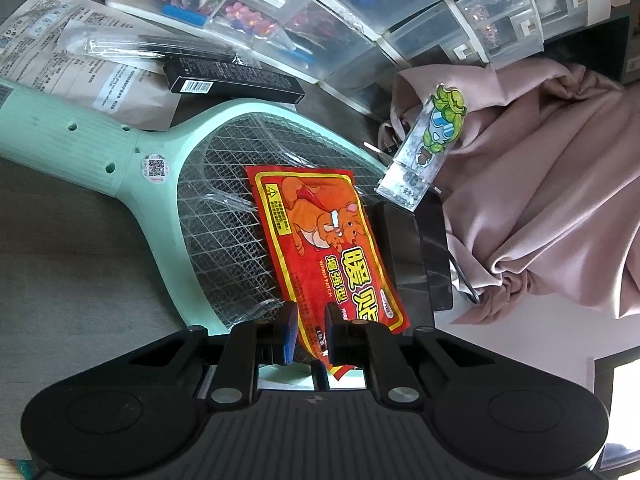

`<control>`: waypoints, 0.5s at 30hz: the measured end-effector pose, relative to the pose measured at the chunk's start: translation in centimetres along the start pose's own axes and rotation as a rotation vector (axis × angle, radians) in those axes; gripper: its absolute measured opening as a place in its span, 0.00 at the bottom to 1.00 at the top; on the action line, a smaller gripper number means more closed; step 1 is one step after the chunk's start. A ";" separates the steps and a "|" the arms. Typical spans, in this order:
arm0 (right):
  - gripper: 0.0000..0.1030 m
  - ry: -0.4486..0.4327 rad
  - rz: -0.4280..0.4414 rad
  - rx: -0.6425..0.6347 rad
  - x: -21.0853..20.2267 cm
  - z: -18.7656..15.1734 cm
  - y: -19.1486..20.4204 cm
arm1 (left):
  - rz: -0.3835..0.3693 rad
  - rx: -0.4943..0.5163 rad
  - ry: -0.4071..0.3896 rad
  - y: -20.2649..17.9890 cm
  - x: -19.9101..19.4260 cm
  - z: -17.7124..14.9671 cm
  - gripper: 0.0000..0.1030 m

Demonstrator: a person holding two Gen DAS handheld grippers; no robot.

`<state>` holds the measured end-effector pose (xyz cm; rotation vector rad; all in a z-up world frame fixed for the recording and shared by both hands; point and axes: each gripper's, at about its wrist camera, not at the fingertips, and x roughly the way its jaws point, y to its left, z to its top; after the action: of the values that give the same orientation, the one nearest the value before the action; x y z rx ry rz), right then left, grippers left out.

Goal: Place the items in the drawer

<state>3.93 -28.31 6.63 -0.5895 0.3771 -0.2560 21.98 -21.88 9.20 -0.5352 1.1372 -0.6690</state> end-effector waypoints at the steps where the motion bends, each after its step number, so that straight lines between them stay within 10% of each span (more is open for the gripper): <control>1: 0.64 -0.001 0.002 -0.005 0.0 0.0 0.0 | 0.000 0.000 0.002 0.0 0.0 0.0 0.14; 6: 0.56 0.003 0.018 -0.009 0.2 -0.1 -0.2 | 0.004 0.002 0.008 0.0 0.2 0.0 0.14; 15: 0.00 0.050 0.148 -0.004 1.6 -0.2 -0.2 | 0.011 0.006 0.007 0.0 0.1 0.1 0.14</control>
<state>5.26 -29.04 6.17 -0.5567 0.4669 -0.1283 22.05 -21.95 9.23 -0.5215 1.1441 -0.6651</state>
